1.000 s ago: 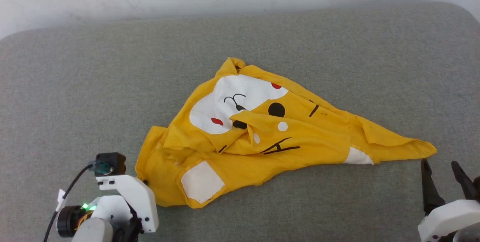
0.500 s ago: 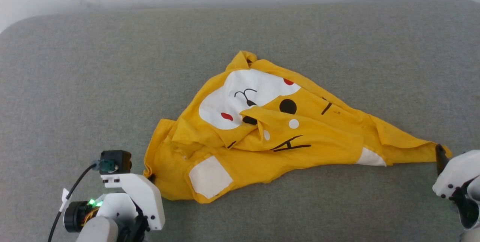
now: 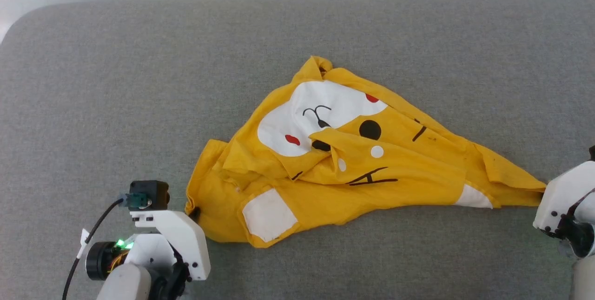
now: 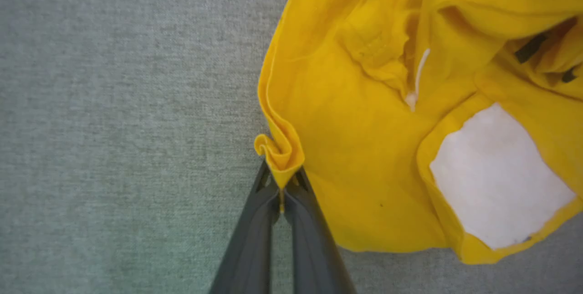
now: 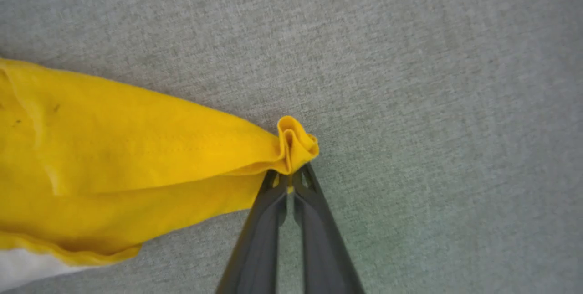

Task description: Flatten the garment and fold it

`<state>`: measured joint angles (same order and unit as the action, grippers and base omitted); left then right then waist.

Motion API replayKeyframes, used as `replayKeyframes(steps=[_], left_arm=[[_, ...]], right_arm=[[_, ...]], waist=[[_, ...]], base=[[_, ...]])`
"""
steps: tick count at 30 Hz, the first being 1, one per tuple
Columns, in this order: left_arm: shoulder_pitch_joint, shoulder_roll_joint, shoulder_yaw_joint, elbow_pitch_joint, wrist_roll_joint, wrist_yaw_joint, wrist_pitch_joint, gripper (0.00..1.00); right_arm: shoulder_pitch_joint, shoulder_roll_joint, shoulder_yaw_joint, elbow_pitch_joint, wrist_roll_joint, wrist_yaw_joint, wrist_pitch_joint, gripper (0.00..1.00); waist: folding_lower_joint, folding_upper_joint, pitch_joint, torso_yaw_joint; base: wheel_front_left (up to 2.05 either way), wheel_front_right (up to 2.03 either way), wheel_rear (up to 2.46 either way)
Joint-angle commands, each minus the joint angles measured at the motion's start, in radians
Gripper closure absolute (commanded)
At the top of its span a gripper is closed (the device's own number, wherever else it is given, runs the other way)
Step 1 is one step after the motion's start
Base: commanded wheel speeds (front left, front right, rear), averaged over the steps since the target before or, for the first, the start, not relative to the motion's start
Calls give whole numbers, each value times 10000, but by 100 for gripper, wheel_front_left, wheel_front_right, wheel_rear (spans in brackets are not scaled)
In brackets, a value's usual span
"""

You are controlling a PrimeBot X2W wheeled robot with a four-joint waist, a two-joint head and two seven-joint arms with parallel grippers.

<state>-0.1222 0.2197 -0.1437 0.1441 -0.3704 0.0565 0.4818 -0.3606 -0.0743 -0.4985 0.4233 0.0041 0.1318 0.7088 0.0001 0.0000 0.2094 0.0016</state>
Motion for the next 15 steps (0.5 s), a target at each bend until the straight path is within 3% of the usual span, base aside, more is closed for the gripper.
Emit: replayKeyframes(steps=[1,6,10,15], left_arm=[[48,-34,-45,-3,-57,-112,-111,100],[-70,-17,271,-637,-571,-503,-745,100],[-433,-338,988,-1684,-1971,-980,-1125,100],[-1360,-391,1670,-3324,-3094,-1032,-906,100]], right_arm=[[312,48,76,3,41,-11,45,100],[530,-258,395,-1062,482,-11,-274,100],[784,-748,567,-2321,676,-11,-359,100],[759,-1614,1114,-4212,1034,-11,227,100]], waist=[[-1,0,-71,-21],[-1,0,-413,-42],[-1,0,-717,-2],[-1,0,-831,-21]], base=[[0,0,0],[0,0,0],[0,0,0],[0,0,0]])
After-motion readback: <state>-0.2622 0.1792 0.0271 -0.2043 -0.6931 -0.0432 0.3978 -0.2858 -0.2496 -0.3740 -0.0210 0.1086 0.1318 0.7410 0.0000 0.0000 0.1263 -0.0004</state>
